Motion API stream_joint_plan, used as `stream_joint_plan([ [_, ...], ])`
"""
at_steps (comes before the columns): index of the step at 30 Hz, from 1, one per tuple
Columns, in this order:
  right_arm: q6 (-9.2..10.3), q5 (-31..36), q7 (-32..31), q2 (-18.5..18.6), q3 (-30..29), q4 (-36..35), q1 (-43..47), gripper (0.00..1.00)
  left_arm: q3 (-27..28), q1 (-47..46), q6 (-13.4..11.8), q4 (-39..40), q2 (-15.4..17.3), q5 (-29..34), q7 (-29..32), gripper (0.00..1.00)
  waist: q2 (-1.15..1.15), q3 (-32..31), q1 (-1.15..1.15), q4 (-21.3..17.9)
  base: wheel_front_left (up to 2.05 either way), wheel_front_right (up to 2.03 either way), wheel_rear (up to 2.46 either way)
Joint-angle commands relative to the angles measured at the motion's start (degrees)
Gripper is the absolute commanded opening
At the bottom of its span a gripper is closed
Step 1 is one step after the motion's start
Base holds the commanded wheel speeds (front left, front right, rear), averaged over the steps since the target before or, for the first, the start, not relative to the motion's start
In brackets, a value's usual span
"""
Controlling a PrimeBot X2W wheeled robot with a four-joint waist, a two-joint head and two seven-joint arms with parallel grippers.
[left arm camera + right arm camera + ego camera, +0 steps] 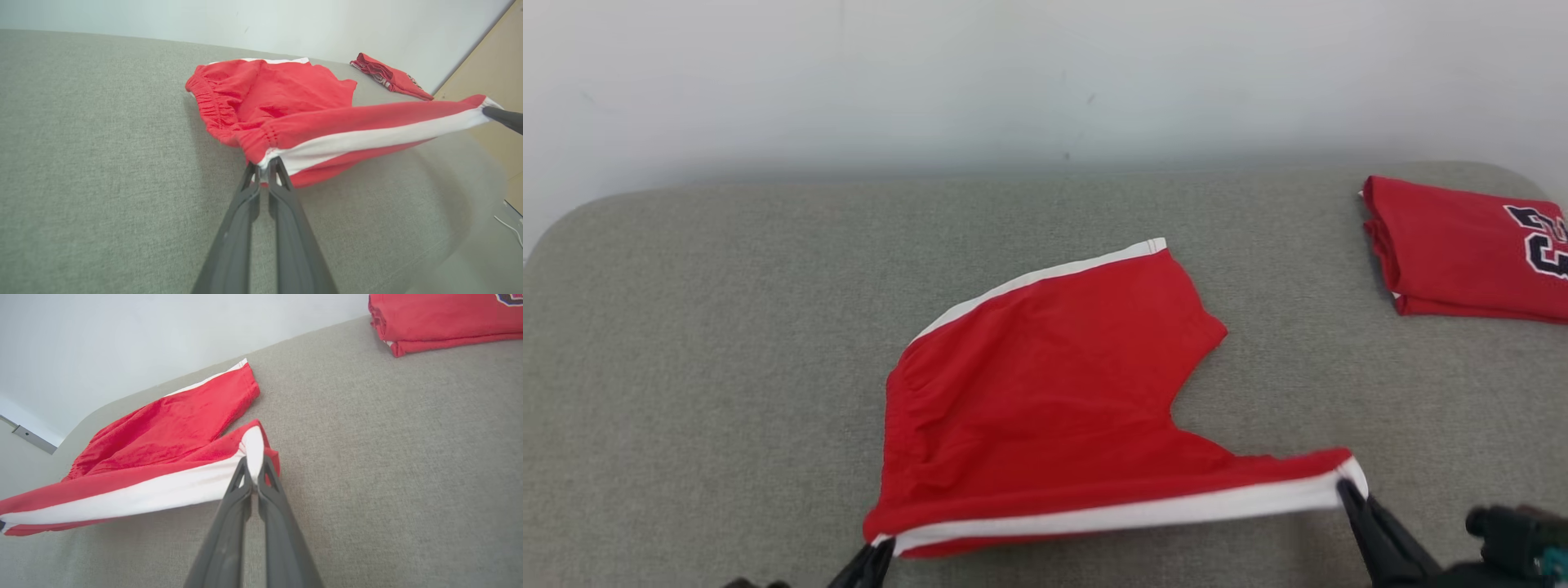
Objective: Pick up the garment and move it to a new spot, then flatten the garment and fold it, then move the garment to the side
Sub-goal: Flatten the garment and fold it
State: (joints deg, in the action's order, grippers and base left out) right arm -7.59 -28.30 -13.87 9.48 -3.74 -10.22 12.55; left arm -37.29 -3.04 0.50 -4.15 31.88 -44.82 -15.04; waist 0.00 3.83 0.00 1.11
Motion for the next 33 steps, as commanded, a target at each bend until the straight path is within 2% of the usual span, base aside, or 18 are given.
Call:
stream_joint_plan([
  [1,0.21,0.51,-0.38,1.36,0.11,0.68,-2.71,0.00,0.45,-1.70,0.35,-0.35,-0.17,0.70,-0.17,0.00,0.00,0.94,0.00,1.07,0.00,0.00,0.00],
  [9,0.21,0.59,-2.45,6.46,2.28,7.84,-16.88,0.00,0.47,-10.24,3.01,-3.55,-2.45,1.69,0.31,0.00,0.00,3.86,0.00,3.52,0.00,0.00,0.00],
  [19,0.21,0.68,-2.10,10.24,8.64,25.91,-41.69,0.00,0.93,-24.53,5.91,-12.94,-5.76,0.91,0.89,0.00,0.00,10.91,0.00,6.05,0.00,0.00,0.00],
  [25,0.21,1.60,-0.35,10.22,11.57,39.24,-54.28,0.00,-0.84,-32.83,6.70,-19.60,-7.70,1.01,1.28,0.00,0.00,14.84,0.00,7.69,0.00,0.00,0.00],
  [33,0.20,2.69,4.35,8.50,15.67,52.87,-65.60,0.00,-5.17,-41.00,6.95,-25.92,-9.70,-0.33,0.85,0.00,0.00,18.53,0.00,8.98,0.00,0.00,0.00],
])
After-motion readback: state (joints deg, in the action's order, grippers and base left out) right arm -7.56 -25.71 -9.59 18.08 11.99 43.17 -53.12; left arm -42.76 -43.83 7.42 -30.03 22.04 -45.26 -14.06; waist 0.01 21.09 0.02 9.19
